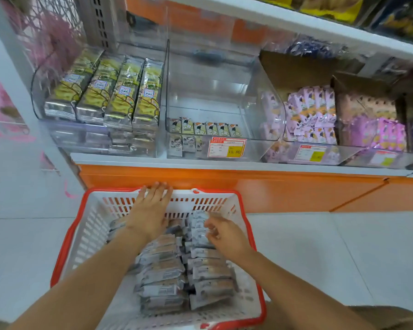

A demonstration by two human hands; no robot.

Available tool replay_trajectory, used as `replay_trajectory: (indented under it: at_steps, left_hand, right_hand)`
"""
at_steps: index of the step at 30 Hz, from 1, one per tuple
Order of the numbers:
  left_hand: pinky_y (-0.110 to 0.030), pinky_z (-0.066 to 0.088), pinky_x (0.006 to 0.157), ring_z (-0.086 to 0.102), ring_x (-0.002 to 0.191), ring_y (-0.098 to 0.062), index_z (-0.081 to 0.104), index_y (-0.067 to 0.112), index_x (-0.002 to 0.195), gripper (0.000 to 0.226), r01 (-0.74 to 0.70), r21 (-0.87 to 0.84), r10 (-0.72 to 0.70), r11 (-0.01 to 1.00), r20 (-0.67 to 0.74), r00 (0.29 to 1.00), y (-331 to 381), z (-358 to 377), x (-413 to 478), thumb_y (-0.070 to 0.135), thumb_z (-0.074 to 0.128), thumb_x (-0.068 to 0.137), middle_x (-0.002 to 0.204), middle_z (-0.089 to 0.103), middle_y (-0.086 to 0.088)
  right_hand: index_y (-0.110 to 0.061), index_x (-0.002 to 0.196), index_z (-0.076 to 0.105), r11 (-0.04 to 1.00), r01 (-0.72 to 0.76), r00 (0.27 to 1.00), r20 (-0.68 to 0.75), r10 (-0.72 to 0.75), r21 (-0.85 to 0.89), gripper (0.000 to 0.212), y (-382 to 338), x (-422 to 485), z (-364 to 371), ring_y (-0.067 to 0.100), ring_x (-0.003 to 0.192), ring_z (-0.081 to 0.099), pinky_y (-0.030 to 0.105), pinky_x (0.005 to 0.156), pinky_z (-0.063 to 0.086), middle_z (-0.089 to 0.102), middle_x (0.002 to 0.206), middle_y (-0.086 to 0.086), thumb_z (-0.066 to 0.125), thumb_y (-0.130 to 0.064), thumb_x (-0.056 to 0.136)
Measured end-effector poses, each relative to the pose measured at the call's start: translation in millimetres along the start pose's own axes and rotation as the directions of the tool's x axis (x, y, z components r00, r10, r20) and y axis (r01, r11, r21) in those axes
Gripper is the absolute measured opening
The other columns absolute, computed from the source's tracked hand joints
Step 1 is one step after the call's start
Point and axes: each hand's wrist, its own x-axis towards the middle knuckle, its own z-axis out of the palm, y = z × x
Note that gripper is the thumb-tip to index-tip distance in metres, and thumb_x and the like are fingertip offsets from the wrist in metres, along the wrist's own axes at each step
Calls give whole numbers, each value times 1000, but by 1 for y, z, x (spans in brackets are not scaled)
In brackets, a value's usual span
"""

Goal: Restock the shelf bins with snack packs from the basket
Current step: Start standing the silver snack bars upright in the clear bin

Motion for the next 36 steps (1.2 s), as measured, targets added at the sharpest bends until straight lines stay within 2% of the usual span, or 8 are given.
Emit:
replay_trajectory:
  at_steps: [4,12,16,22,28,32,34,36]
  left_hand:
    - [-48,-9,121,-10,151,-29,-13,10,154,78,17,-12,-16,1000,28,999,-3,24,6,41,36,101,164,-9,-11]
    - [-53,0,121,4,151,-32,-11,11,149,79,-2,-46,-3,999,-125,992,-3,63,10,34,44,97,164,7,-13]
    - [-55,13,117,32,143,-37,27,6,151,89,-16,-49,6,999,-210,978,-4,72,16,29,73,78,154,36,-17]
    - [-53,7,117,32,143,-36,31,6,150,87,1,-37,-10,999,-242,970,-4,75,17,31,74,79,154,37,-17]
    - [-51,8,122,23,147,-34,28,7,153,72,11,-93,-29,996,-198,980,0,57,11,29,57,91,157,31,-16]
    - [-49,22,118,36,138,-37,49,5,140,54,-12,-297,-44,955,-182,982,9,32,5,27,58,91,145,43,-19]
    - [-42,35,108,47,126,-32,54,9,135,45,45,-491,-97,870,-82,992,19,13,3,33,45,98,135,53,-15]
    - [-34,43,94,56,112,-28,54,13,133,50,200,-725,-176,659,109,978,33,-17,-3,45,31,102,124,62,-9]
  right_hand:
    - [-19,119,57,997,-62,997,32,63,-47,25,17,15,29,20,106,60,25,82,42,60,126,3,57,-23,94]
    - [-17,128,54,989,-43,998,41,49,-140,40,36,36,69,26,118,51,33,97,44,51,131,6,65,-23,90]
    - [-16,129,50,969,-29,999,32,38,-243,44,35,41,74,27,118,49,34,97,42,51,130,8,66,-17,87]
    - [-12,125,54,937,39,999,47,-24,-347,45,33,43,72,29,117,51,36,95,44,53,127,11,67,-7,82]
    - [-18,109,49,997,17,998,-61,-13,71,33,20,34,36,12,78,55,13,60,33,53,95,-6,70,-19,84]
    - [-26,112,53,923,52,992,-125,-5,382,39,-3,18,-5,6,76,54,23,70,48,53,90,-13,68,-12,80]
    - [-23,105,55,862,94,979,-202,9,498,33,-12,7,-23,3,80,53,19,74,45,55,92,-12,66,-5,79]
    - [-21,98,52,817,142,960,-280,25,559,32,-19,-5,-37,8,84,53,20,76,45,56,95,-3,67,-2,78]
